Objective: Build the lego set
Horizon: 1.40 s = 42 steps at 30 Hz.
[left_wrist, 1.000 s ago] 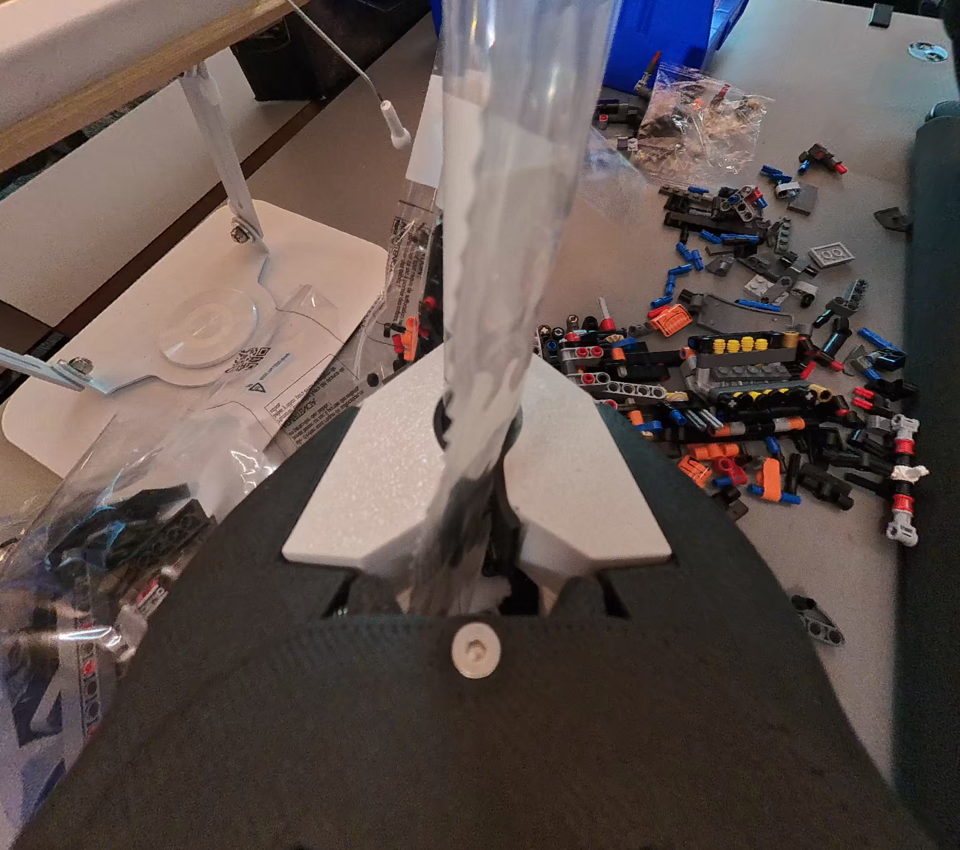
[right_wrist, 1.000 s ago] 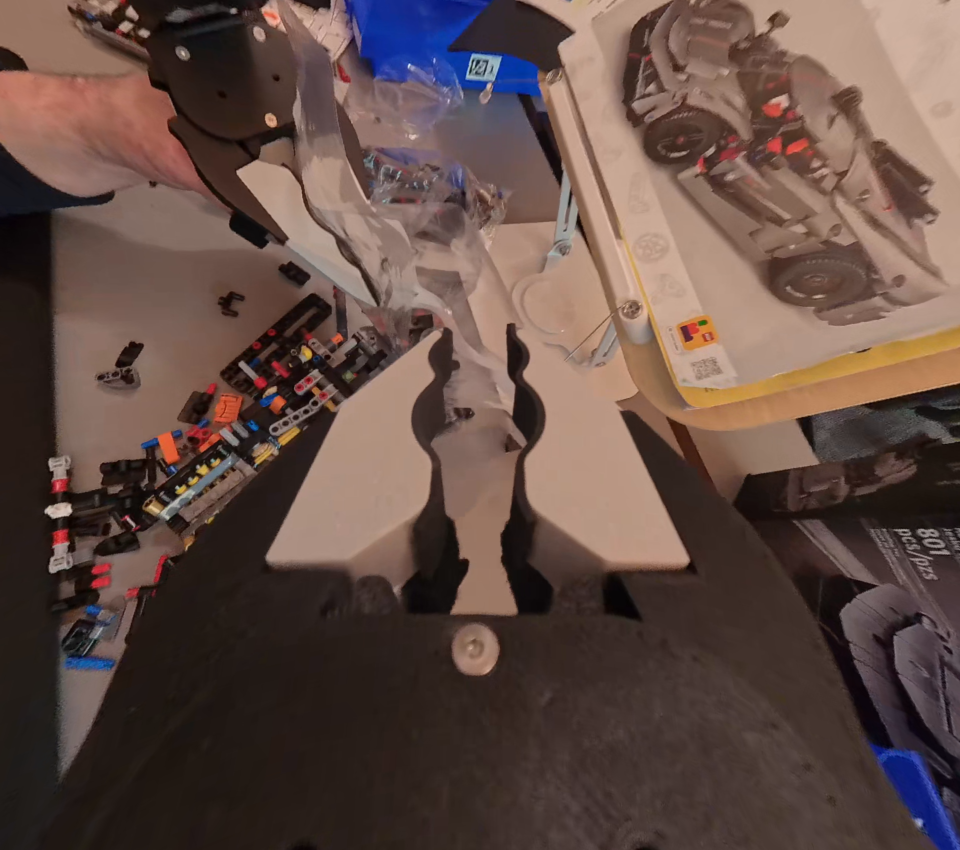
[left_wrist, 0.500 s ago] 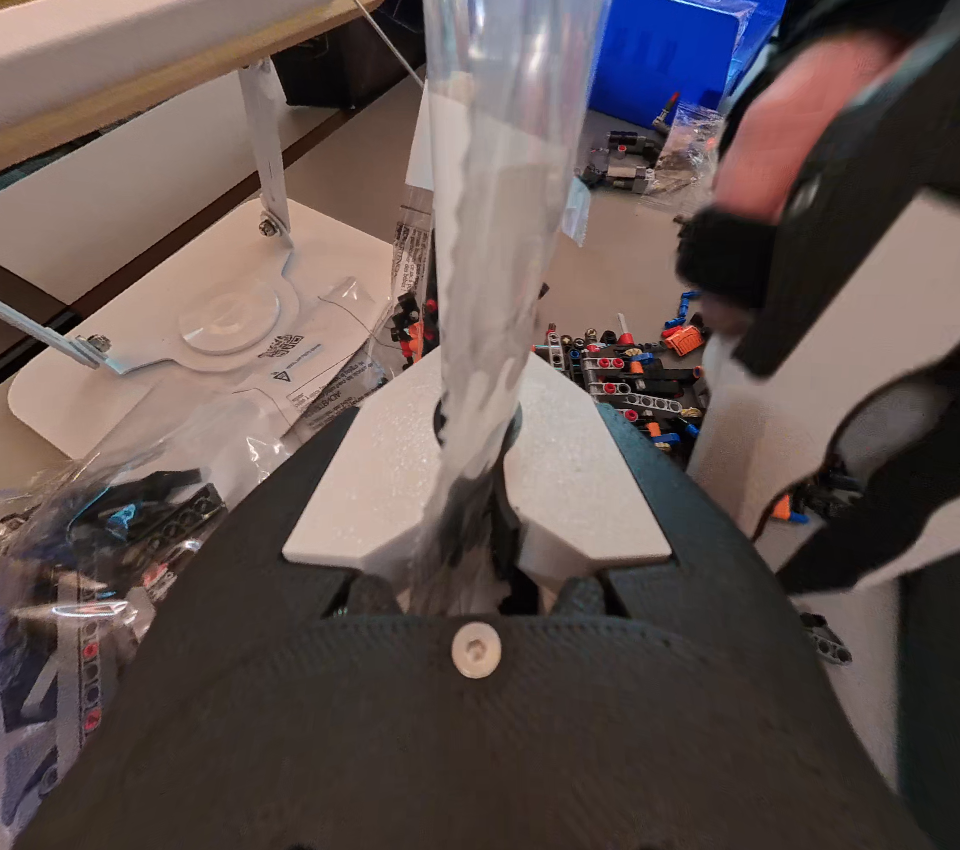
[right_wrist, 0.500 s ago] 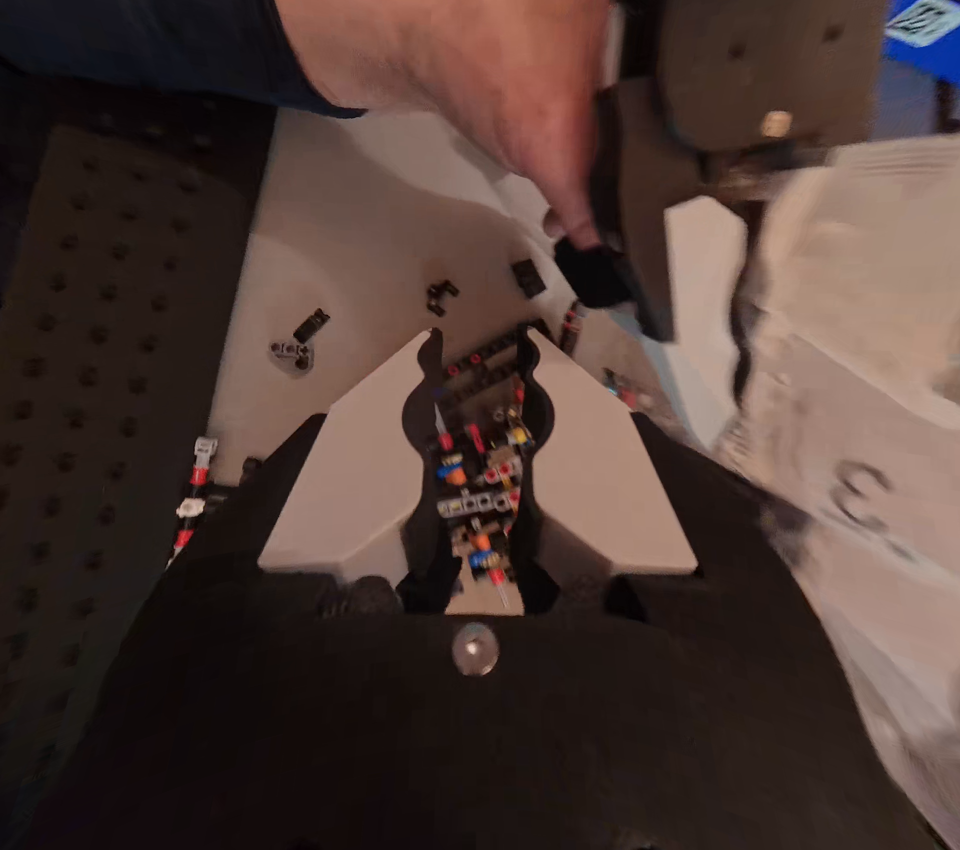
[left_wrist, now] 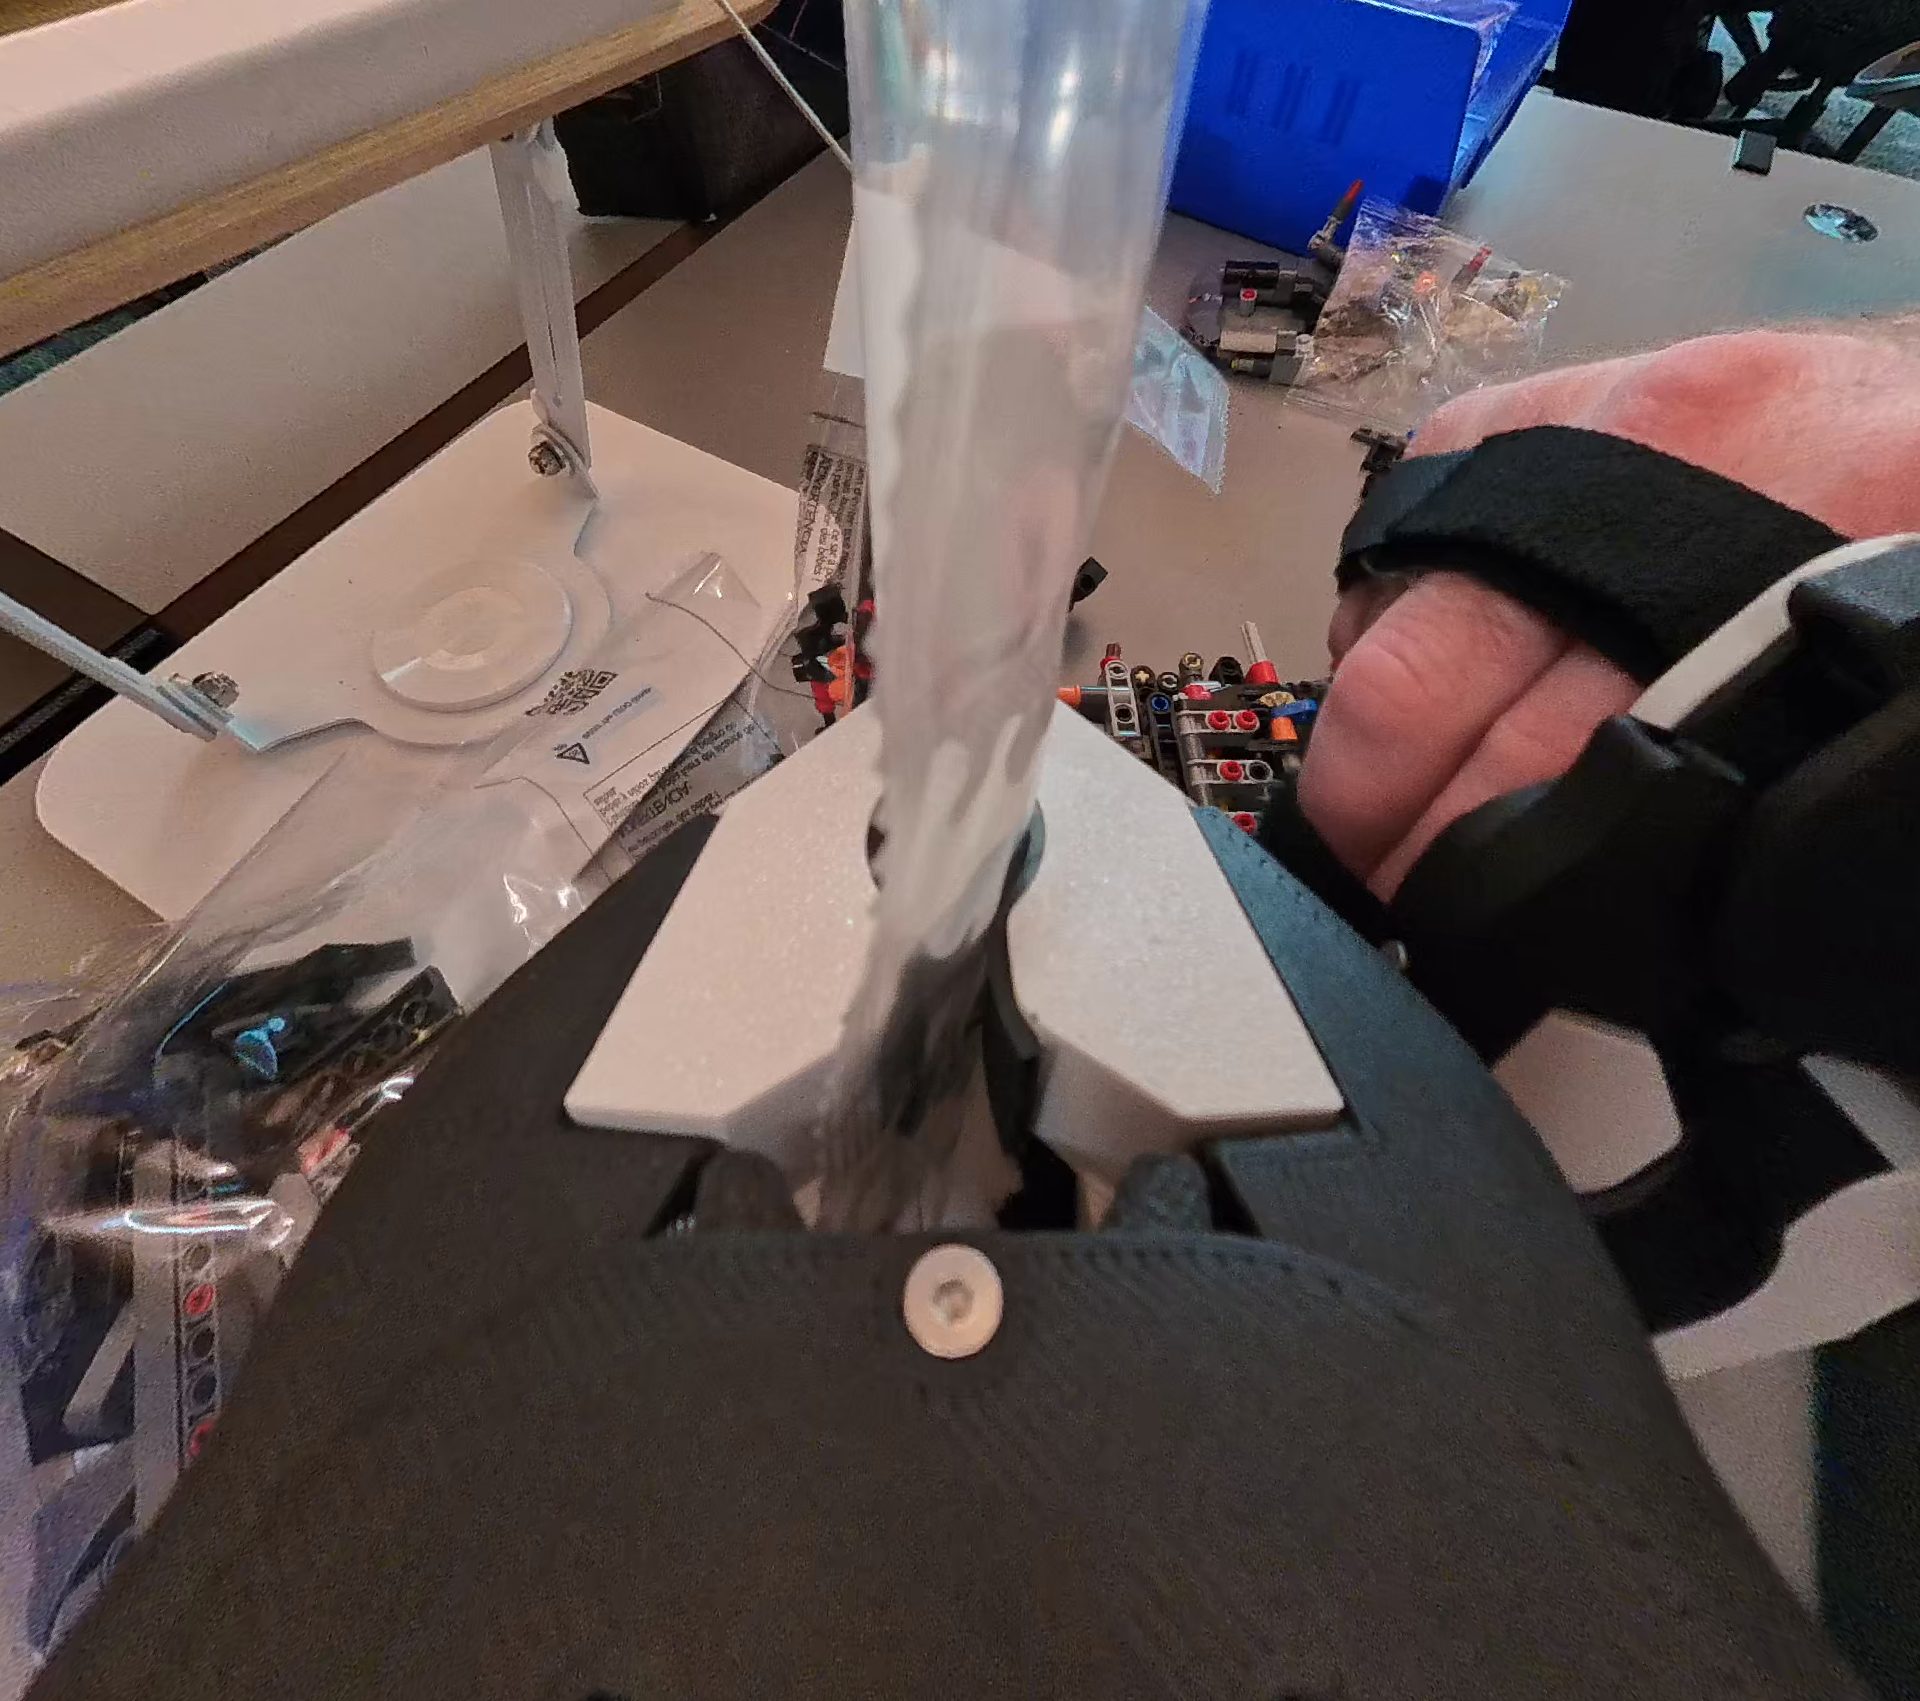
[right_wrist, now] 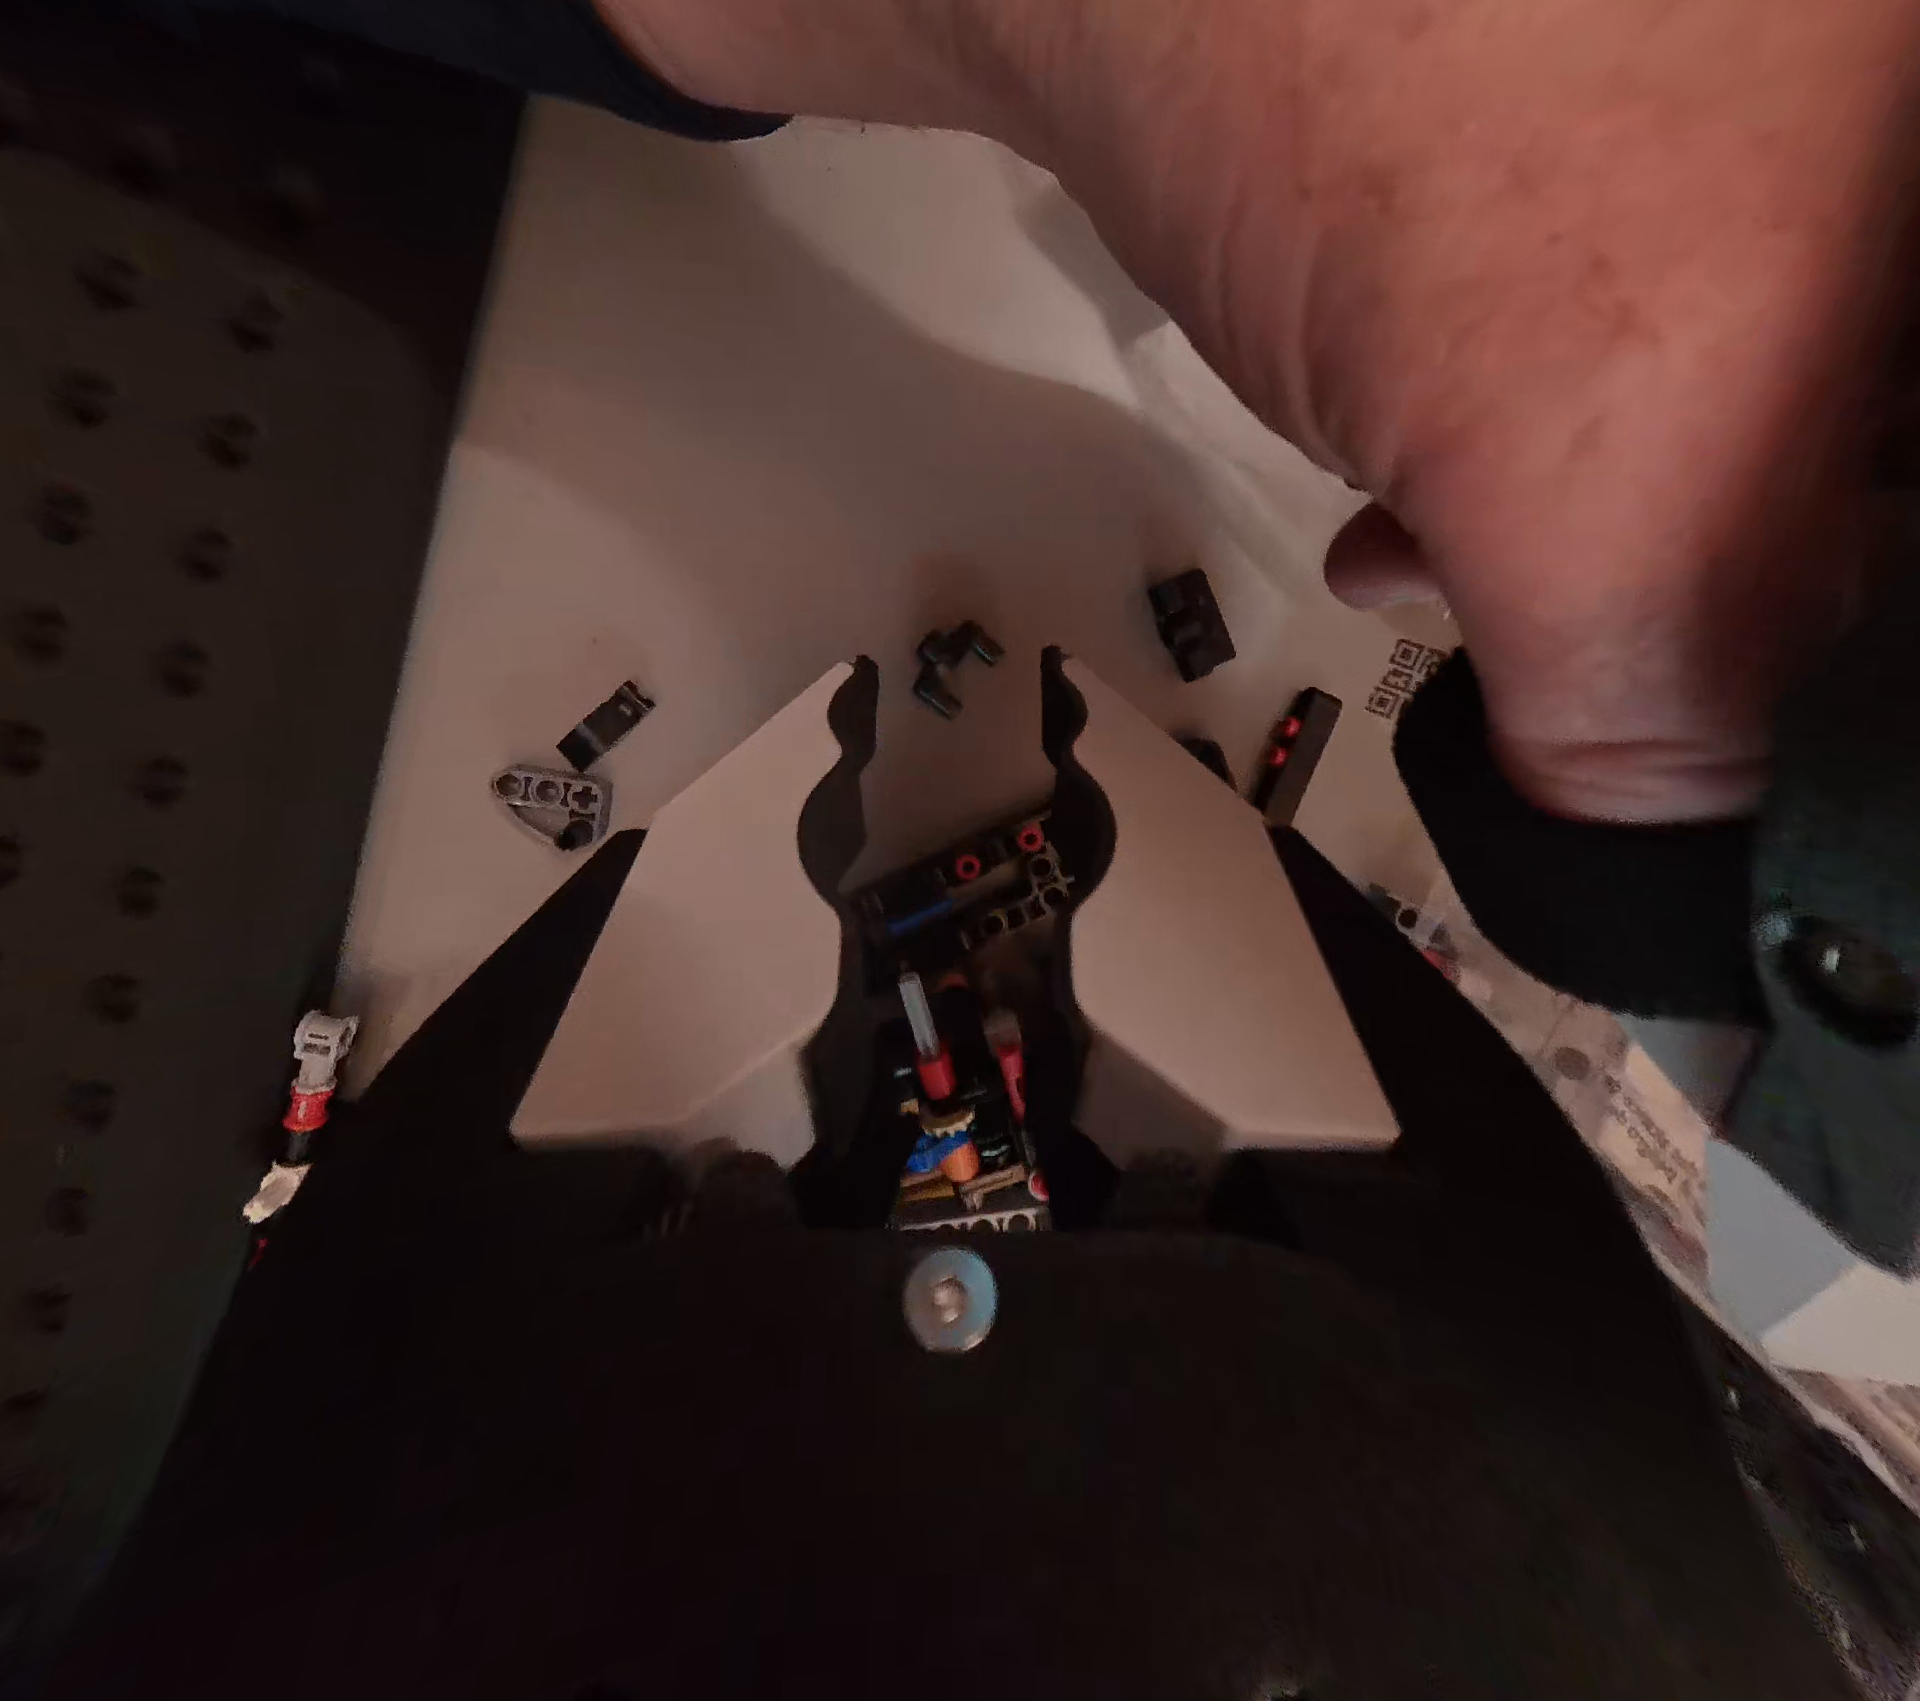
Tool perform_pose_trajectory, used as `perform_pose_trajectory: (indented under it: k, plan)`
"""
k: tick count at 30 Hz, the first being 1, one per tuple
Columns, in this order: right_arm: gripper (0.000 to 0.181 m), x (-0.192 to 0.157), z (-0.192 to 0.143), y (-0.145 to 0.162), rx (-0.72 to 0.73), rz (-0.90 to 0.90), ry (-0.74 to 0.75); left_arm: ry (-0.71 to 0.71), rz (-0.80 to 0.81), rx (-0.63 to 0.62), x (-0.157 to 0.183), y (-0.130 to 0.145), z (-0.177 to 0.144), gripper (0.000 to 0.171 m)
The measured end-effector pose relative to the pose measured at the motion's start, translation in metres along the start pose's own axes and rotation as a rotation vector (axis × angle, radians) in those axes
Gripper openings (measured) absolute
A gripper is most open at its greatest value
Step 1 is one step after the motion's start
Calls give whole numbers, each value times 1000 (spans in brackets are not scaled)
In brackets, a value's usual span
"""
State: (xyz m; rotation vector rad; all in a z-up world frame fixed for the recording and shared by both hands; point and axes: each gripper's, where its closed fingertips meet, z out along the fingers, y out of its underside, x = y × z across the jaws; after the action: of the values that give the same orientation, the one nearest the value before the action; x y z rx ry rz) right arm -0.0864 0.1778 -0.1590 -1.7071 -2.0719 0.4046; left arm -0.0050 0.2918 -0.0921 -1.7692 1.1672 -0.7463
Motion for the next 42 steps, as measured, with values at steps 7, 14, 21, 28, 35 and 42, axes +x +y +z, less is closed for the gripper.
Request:
perform_pose_trajectory:
  k: [7, 14, 21, 28, 35, 42]
  plan:
    - [24, -9, 10, -1, -32, -16, -49, 4, 3, 0, 0, 1, -1, 0]
    - [28, -5, 24, 13, -89, 47, -68, 7, 5, 0, 0, 1, 0, 0]
    - [5, -5, 32, 20, -103, 63, -85, 7, 5, 1, 0, 1, -1, 0]
    - [4, -6, 23, 17, -80, 56, -93, 7, 5, 4, 0, 1, -1, 0]
    - [4, 11, -41, 4, 61, 81, -33, 22, 6, 6, 2, 2, -2, 0]
    - [4, 39, -144, 3, 230, 123, 151, 31, 12, 0, 5, 3, -1, 0]
